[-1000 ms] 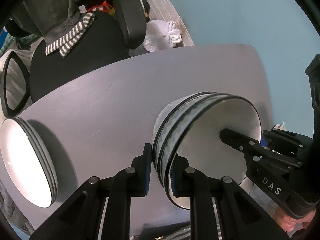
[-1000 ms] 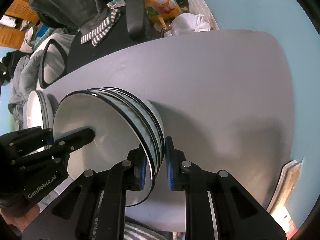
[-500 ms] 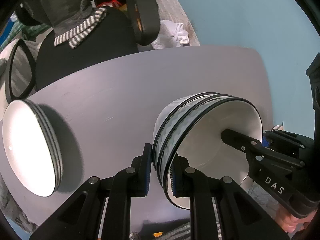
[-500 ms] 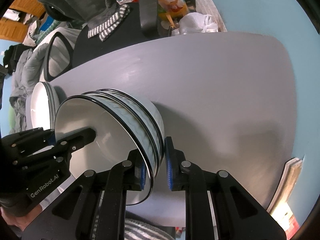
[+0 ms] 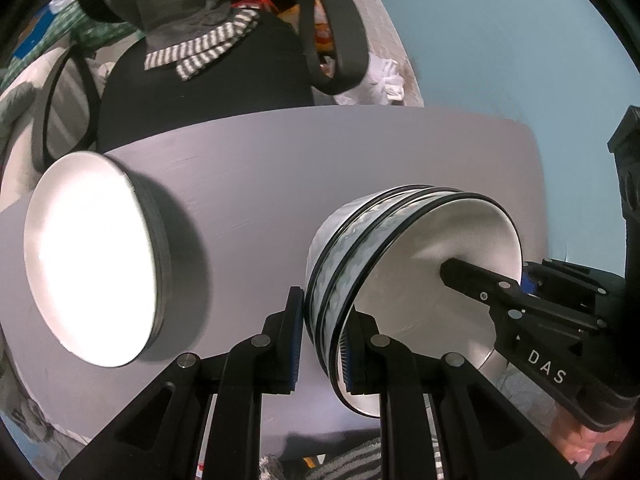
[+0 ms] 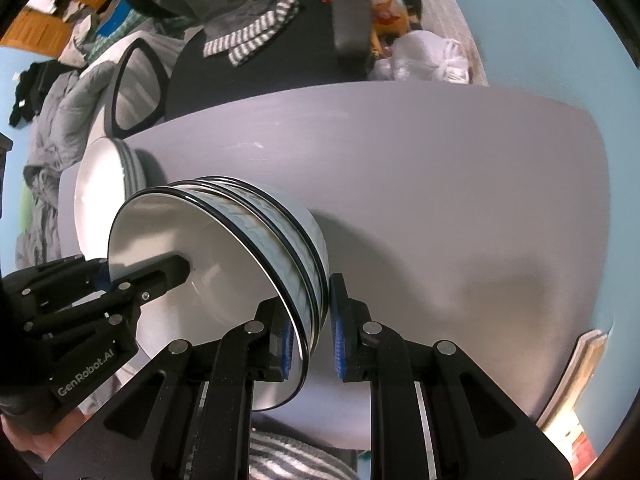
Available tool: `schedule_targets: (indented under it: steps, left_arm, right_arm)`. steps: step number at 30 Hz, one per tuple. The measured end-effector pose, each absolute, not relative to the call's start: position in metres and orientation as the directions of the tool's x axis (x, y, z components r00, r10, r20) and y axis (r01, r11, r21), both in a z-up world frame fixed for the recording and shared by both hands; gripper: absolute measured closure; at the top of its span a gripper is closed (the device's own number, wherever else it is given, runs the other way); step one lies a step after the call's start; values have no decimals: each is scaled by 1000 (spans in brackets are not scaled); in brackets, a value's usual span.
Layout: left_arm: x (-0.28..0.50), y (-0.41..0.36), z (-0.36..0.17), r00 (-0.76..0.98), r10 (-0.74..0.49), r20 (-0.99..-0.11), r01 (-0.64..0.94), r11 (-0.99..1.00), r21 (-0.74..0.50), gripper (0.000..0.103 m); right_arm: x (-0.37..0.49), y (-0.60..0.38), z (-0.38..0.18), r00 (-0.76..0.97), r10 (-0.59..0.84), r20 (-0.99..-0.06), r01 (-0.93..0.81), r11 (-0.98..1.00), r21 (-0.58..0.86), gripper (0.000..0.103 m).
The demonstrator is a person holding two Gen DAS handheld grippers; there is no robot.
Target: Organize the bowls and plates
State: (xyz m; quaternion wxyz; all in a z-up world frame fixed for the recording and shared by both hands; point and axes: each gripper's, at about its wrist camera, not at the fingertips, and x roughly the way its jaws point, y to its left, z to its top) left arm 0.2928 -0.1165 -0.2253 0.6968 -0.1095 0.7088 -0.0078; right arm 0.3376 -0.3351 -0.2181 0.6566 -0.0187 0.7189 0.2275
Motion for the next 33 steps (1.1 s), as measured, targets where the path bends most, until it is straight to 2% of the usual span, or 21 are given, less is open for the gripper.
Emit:
schedule_targets:
  steps: [20, 33]
  left_arm:
    - [252, -20, -186, 78, -133, -988, -297, 943, -150, 88]
    - [236, 42, -179, 95, -103, -990, -377, 917, -132, 88]
  right_arm:
    - [317, -233, -190, -146, 285, -947, -447, 835, 320, 87]
    - [307, -169, -182, -153, 289, -945, -521, 789, 326, 87]
